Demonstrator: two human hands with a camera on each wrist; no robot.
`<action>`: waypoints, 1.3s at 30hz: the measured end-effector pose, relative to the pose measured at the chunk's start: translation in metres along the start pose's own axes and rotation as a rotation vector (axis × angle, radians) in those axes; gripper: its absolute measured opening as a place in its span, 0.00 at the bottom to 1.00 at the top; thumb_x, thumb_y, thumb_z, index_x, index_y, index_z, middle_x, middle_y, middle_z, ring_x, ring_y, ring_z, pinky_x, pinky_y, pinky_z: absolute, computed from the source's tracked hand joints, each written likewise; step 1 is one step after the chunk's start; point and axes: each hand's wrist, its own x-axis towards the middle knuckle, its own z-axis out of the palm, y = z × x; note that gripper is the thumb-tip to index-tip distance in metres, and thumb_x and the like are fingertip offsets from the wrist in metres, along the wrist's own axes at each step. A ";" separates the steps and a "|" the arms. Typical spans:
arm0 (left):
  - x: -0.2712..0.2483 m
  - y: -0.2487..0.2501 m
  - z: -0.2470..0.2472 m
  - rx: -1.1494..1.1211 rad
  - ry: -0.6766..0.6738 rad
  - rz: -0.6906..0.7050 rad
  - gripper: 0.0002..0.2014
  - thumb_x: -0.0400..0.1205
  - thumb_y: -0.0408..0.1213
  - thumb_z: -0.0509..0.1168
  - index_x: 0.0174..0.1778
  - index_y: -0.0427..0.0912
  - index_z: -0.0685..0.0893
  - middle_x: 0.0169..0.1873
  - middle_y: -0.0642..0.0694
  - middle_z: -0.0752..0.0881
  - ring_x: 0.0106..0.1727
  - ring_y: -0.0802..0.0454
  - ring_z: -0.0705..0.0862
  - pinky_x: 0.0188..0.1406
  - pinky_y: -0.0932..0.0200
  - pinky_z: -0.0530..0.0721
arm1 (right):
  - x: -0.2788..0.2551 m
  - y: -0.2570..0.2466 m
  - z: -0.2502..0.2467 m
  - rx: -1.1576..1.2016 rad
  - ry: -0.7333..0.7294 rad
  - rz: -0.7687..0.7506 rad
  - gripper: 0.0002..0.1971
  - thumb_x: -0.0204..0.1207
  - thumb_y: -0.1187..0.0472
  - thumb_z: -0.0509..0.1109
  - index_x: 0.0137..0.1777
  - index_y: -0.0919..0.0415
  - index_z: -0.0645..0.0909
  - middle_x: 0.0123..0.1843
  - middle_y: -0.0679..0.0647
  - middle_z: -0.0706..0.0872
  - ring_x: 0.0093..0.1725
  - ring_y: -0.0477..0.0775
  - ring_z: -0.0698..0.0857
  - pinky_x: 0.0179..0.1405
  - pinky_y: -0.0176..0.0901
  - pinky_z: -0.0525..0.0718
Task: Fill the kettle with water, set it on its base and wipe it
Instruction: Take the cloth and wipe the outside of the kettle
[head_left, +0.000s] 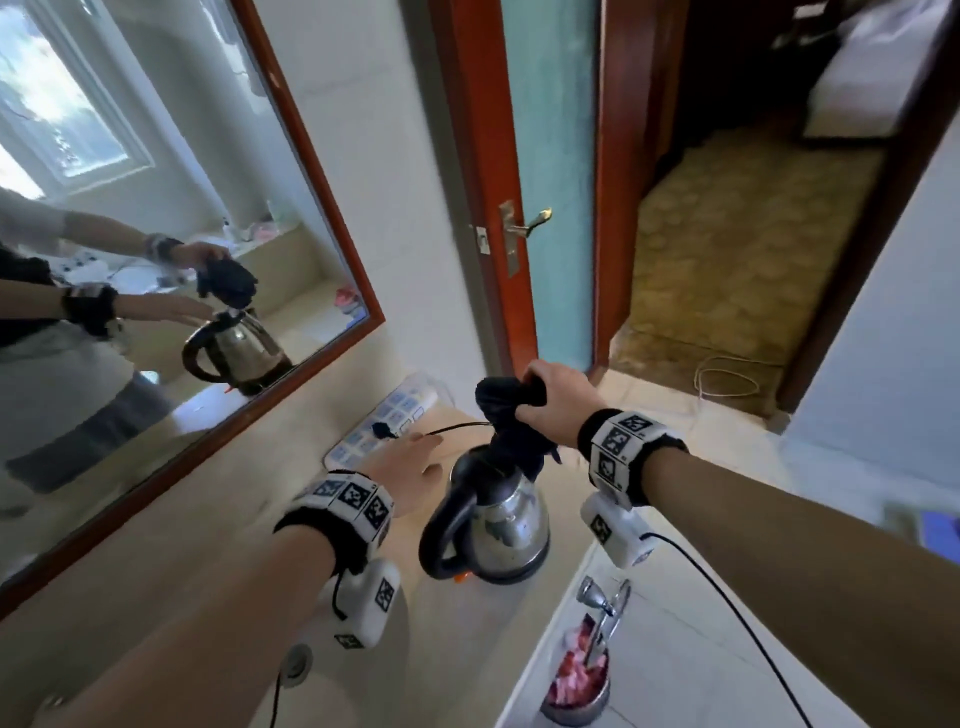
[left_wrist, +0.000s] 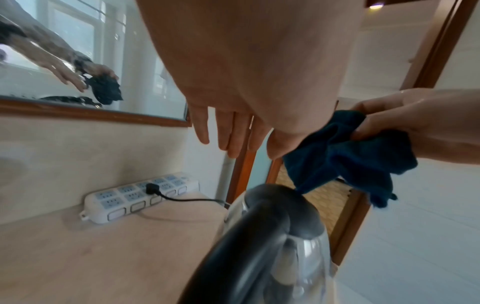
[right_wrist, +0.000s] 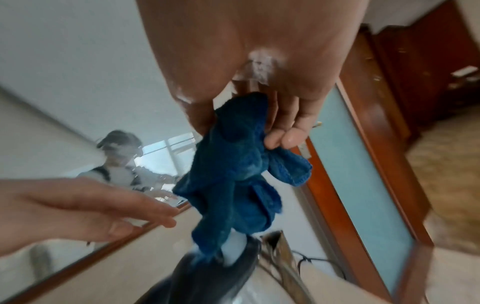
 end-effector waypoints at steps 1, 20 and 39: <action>0.003 0.002 0.008 -0.027 0.013 0.027 0.25 0.87 0.46 0.50 0.81 0.48 0.60 0.80 0.47 0.65 0.77 0.43 0.69 0.72 0.47 0.70 | -0.007 0.010 0.004 0.060 0.038 0.053 0.15 0.69 0.56 0.71 0.54 0.58 0.79 0.49 0.55 0.83 0.49 0.58 0.82 0.45 0.42 0.78; 0.022 0.017 0.106 -0.275 0.433 0.398 0.25 0.87 0.41 0.51 0.81 0.41 0.60 0.82 0.51 0.59 0.82 0.66 0.53 0.77 0.76 0.55 | -0.063 0.076 0.158 0.807 0.286 0.390 0.16 0.79 0.51 0.67 0.60 0.60 0.74 0.64 0.54 0.77 0.62 0.53 0.79 0.68 0.52 0.78; 0.029 0.012 0.119 -0.322 0.460 0.378 0.26 0.86 0.43 0.50 0.82 0.49 0.57 0.82 0.57 0.57 0.82 0.62 0.57 0.75 0.61 0.69 | -0.019 0.081 0.142 0.905 0.260 0.357 0.16 0.81 0.57 0.62 0.66 0.43 0.79 0.62 0.49 0.86 0.61 0.51 0.82 0.66 0.46 0.79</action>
